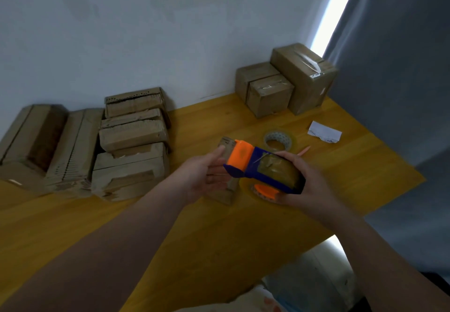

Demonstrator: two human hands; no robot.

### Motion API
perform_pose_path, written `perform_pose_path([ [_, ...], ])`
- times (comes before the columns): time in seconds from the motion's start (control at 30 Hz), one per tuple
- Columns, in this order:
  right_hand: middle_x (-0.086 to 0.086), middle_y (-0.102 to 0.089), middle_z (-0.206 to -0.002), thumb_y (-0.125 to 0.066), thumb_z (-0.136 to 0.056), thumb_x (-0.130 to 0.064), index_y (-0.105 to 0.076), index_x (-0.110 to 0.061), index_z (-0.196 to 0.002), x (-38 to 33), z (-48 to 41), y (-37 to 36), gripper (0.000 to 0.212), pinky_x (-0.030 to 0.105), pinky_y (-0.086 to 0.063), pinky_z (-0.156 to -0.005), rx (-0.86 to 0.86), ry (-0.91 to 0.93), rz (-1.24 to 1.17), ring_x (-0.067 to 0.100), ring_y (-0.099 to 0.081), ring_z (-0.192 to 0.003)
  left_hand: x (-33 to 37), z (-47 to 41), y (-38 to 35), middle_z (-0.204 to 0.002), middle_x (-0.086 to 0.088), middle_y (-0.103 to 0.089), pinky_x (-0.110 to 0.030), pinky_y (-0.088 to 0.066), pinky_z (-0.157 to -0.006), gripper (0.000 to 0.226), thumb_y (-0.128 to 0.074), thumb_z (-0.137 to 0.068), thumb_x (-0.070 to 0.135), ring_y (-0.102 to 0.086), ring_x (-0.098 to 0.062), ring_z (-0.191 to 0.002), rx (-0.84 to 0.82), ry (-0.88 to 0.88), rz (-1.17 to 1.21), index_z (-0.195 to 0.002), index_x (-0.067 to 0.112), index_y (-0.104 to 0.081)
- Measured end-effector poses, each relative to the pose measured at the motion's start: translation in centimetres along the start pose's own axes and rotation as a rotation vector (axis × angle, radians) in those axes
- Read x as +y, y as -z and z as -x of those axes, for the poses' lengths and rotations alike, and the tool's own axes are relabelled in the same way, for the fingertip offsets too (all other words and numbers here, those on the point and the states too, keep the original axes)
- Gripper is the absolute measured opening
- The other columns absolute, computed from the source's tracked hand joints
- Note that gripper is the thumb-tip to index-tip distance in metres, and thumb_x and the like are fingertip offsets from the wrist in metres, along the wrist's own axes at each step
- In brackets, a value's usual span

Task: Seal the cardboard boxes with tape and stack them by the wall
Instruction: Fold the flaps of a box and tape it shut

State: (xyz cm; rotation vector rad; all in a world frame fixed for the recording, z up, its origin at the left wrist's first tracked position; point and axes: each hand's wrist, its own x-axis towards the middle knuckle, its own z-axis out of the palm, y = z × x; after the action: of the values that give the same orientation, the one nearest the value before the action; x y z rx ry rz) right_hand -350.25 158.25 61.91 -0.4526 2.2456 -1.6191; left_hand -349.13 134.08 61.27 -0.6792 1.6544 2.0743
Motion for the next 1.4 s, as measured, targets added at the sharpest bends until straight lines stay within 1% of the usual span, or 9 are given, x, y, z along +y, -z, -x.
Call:
perform_pose_path([
  [0.07, -0.017, -0.051, -0.124, -0.084, -0.065, 0.001, -0.049, -0.042, -0.121, -0.1, 0.2, 0.0, 0.079, 0.019, -0.054, -0.08, -0.009, 0.004, 0.0, -0.007, -0.054, -0.109, 0.1, 0.4, -0.4, -0.077, -0.005, -0.07, -0.029, -0.053, -0.066, 0.024, -0.058, -0.093, 0.031, -0.065, -0.017, -0.075, -0.019, -0.019, 0.011, -0.098, 0.008, -0.065],
  [0.17, -0.016, -0.051, -0.126, -0.084, -0.065, 0.001, -0.048, -0.043, -0.121, -0.3, 0.4, 0.0, 0.08, 0.016, -0.053, -0.079, -0.014, 0.011, 0.016, -0.009, -0.053, -0.108, 0.0, 0.6, -0.2, -0.077, -0.005, -0.067, -0.028, -0.053, -0.061, 0.015, -0.059, -0.093, 0.021, -0.062, -0.016, -0.071, 0.017, -0.011, 0.052, -0.1, 0.009, -0.064],
  [0.33, -0.021, -0.051, -0.122, -0.081, -0.066, 0.009, -0.049, -0.045, -0.12, -0.6, 0.6, 0.1, 0.082, 0.018, -0.053, -0.077, -0.029, -0.023, -0.018, -0.004, -0.055, -0.109, -0.2, 0.8, -0.2, -0.109, -0.016, -0.069, -0.037, -0.053, -0.081, 0.033, -0.056, -0.093, 0.034, -0.064, -0.026, -0.1, -0.046, 0.102, 0.087, -0.109, 0.006, -0.066],
  [0.4, -0.019, -0.051, -0.122, -0.079, -0.066, 0.011, -0.051, -0.047, -0.12, -0.6, 0.6, 0.4, 0.084, 0.021, -0.055, -0.077, -0.026, -0.051, -0.072, 0.002, -0.058, -0.107, -0.3, 0.9, -0.2, -0.11, -0.015, -0.069, -0.035, -0.052, -0.082, 0.037, -0.049, -0.096, 0.036, -0.063, -0.026, -0.104, -0.098, 0.129, 0.128, -0.111, 0.006, -0.065],
  [0.57, -0.012, -0.052, -0.128, -0.081, -0.053, -0.006, -0.056, -0.054, -0.115, -0.7, 0.4, 0.7, 0.082, 0.03, -0.055, -0.084, -0.035, -0.126, -0.183, 0.012, -0.058, -0.111, -0.1, 1.2, -0.1, -0.09, -0.004, -0.07, -0.024, -0.047, -0.061, 0.033, -0.046, -0.097, 0.032, -0.06, -0.014, -0.076, -0.151, 0.144, 0.179, -0.107, 0.009, -0.067],
  [0.73, -0.006, -0.051, -0.128, -0.076, -0.05, -0.009, -0.056, -0.047, -0.117, -1.0, 0.1, 0.4, 0.08, 0.039, -0.051, -0.093, -0.089, -0.198, -0.249, 0.019, -0.056, -0.113, 0.3, 1.8, -1.0, -0.08, -0.002, -0.064, -0.023, -0.044, -0.058, 0.027, -0.047, -0.096, 0.028, -0.055, -0.011, -0.067, -0.148, 0.138, 0.173, -0.098, 0.01, -0.067],
  [0.9, 0.003, -0.054, -0.128, -0.073, -0.052, -0.008, -0.059, -0.039, -0.12, -0.8, -0.1, 0.2, 0.076, 0.049, -0.048, -0.1, -0.1, -0.258, -0.359, 0.028, -0.057, -0.114, 0.6, 2.0, -0.7, -0.089, -0.006, -0.064, -0.021, -0.049, -0.053, 0.029, -0.049, -0.096, 0.027, -0.056, -0.013, -0.07, -0.151, 0.14, 0.212, -0.113, 0.007, -0.063],
  [1.17, 0.001, -0.054, -0.125, -0.074, -0.051, -0.009, -0.059, -0.042, -0.116, -1.3, -0.1, 0.2, 0.074, 0.049, -0.05, -0.098, -0.142, -0.259, -0.317, 0.026, -0.058, -0.111, 0.8, 2.3, -0.8, -0.071, -0.005, -0.066, -0.02, -0.051, -0.05, 0.019, -0.049, -0.096, 0.014, -0.058, -0.012, -0.059, -0.134, 0.165, 0.231, -0.098, 0.005, -0.065],
  [1.4, -0.015, -0.048, -0.117, -0.081, -0.064, -0.002, -0.052, -0.048, -0.115, -2.2, 0.0, 0.9, 0.075, 0.023, -0.051, -0.075, -0.145, -0.154, -0.102, 0.014, -0.055, -0.104, 1.1, 2.2, 0.0, -0.08, -0.007, -0.068, -0.018, -0.052, -0.054, 0.012, -0.057, -0.088, -0.001, -0.061, -0.013, -0.072, -0.066, 0.125, 0.083, -0.094, 0.006, -0.065],
])
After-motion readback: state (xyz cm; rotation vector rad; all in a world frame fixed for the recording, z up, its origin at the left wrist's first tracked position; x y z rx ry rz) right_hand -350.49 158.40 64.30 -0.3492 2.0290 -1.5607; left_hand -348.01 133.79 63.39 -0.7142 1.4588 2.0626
